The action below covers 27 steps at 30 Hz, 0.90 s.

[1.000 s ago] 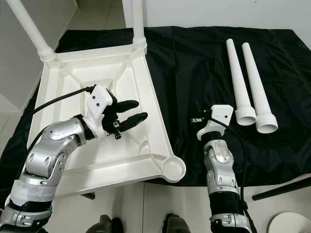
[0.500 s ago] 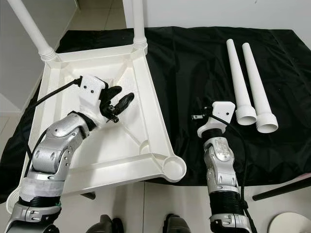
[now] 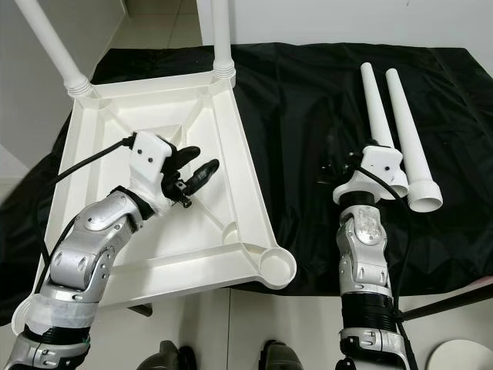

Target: Building children table

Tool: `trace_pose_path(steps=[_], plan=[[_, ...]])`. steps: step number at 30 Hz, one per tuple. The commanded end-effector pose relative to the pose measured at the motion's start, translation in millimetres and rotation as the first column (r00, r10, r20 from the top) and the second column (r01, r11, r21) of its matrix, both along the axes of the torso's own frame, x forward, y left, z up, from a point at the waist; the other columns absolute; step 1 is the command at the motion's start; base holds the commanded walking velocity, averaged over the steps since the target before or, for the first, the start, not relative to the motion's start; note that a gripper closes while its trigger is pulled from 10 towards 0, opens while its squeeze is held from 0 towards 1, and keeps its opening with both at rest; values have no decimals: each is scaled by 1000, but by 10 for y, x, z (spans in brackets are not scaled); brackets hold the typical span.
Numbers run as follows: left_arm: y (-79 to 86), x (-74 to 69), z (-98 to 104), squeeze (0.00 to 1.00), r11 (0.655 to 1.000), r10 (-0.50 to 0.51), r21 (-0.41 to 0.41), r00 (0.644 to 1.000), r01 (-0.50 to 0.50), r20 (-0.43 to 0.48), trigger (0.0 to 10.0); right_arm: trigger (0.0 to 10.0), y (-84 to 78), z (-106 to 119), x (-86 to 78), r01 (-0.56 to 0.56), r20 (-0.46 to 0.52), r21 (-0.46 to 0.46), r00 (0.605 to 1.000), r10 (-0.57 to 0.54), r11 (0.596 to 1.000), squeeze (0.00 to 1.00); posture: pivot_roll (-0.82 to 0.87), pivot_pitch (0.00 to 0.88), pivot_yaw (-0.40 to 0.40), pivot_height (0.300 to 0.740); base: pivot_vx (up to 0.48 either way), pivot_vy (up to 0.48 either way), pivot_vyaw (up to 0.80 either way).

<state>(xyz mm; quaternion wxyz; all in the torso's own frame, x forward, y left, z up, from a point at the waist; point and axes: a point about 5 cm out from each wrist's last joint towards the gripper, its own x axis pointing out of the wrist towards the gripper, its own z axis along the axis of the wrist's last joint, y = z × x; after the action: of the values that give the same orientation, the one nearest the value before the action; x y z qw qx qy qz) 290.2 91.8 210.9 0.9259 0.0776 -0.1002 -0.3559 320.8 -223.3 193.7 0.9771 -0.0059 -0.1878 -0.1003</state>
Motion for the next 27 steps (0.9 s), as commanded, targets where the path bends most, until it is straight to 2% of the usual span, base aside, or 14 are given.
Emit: trace_pose_path(steps=[1, 7, 15, 24, 27], plan=[[-41, -64, -33, 0, 996, -78, 41, 997, 78, 5, 10000, 10000, -51, -52, 17, 38, -41, 3, 998, -38, 999, 0, -93, 131, 75, 740, 0, 0, 0], [-98, -151, -70, 0, 992, -111, 53, 994, 111, -2, 10000, 10000, -191, -103, 18, 156, -96, -17, 983, -157, 988, 0, -92, 127, 73, 740, 0, 0, 0], [-111, -165, -154, 0, 994, -96, 53, 995, 97, -17, 10000, 10000, -233, -137, 34, 165, -109, -40, 980, -168, 986, 0, -100, 97, 63, 740, 0, 0, 0], [-99, 31, -145, 0, 999, -19, 35, 999, 21, -42, 10000, 10000, -202, -56, 120, 118, -82, -72, 989, -124, 990, 0, -107, 38, 45, 740, 0, 0, 0], [-87, 43, -144, 0, 999, -17, 36, 999, 19, -35, 10000, 10000, -190, -66, 130, 122, -84, -74, 988, -128, 990, 0, -112, 27, 35, 740, 0, 0, 0]])
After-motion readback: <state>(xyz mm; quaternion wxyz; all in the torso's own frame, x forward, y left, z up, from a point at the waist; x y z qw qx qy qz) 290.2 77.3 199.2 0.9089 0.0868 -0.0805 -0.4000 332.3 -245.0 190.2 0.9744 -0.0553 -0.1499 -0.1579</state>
